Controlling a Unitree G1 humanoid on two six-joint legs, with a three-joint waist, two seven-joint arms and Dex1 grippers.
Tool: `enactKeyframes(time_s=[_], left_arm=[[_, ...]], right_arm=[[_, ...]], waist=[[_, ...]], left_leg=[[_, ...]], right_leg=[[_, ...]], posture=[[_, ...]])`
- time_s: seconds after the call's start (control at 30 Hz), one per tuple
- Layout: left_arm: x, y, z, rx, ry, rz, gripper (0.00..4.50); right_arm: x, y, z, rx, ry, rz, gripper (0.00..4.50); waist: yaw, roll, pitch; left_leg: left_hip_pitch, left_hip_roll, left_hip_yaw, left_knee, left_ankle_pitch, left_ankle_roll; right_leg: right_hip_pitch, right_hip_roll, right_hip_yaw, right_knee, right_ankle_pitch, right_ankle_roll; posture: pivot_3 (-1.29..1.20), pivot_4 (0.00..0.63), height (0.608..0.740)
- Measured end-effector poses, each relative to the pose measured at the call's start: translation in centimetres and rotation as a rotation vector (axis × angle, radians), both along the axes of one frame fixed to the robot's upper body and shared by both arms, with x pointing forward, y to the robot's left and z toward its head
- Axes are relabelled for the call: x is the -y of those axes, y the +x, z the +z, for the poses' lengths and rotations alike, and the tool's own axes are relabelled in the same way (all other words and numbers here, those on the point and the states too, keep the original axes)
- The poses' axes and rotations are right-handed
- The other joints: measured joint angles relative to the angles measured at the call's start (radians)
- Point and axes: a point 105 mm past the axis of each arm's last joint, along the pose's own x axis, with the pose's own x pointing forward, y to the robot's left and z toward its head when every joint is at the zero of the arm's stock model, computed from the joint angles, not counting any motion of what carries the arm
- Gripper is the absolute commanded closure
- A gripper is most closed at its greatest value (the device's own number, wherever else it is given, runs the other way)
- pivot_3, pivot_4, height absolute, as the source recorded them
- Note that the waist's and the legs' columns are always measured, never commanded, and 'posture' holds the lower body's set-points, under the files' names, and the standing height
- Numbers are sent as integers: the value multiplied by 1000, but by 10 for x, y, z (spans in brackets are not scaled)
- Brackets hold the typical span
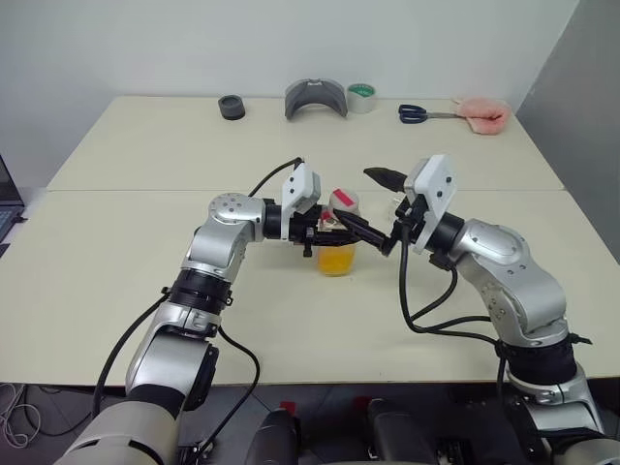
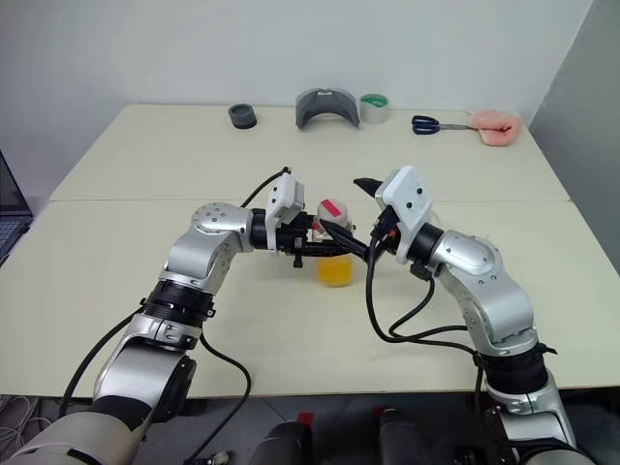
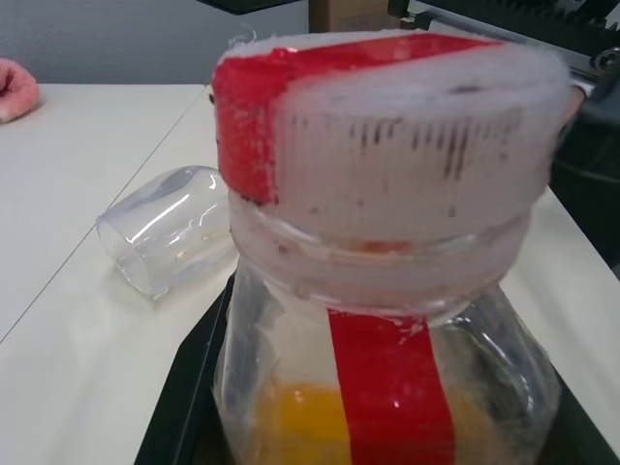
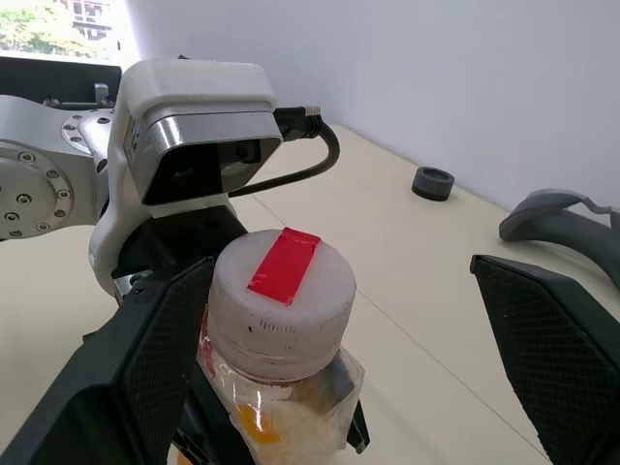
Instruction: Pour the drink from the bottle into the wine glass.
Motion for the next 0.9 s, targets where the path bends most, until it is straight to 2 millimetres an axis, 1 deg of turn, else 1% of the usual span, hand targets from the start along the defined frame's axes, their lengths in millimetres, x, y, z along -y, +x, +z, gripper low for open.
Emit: enactKeyframes(time_s=[0.67, 0.9], left_arm=[[-6, 2, 1, 2, 8, 20, 2758], [-8, 2, 2, 3, 1, 21, 2759]], right_arm=[[7, -1, 0, 1, -14, -8, 0], [21, 5, 3, 8, -1, -72, 0]], waist=[[0, 0, 0], [0, 0, 0]], left_leg=[[0, 0, 0, 0, 0, 0], [0, 0, 0, 0, 0, 0]], right_leg=[[0, 0, 0, 0, 0, 0], [0, 0, 0, 0, 0, 0]], posture=[[0, 150, 740], [0, 150, 740]])
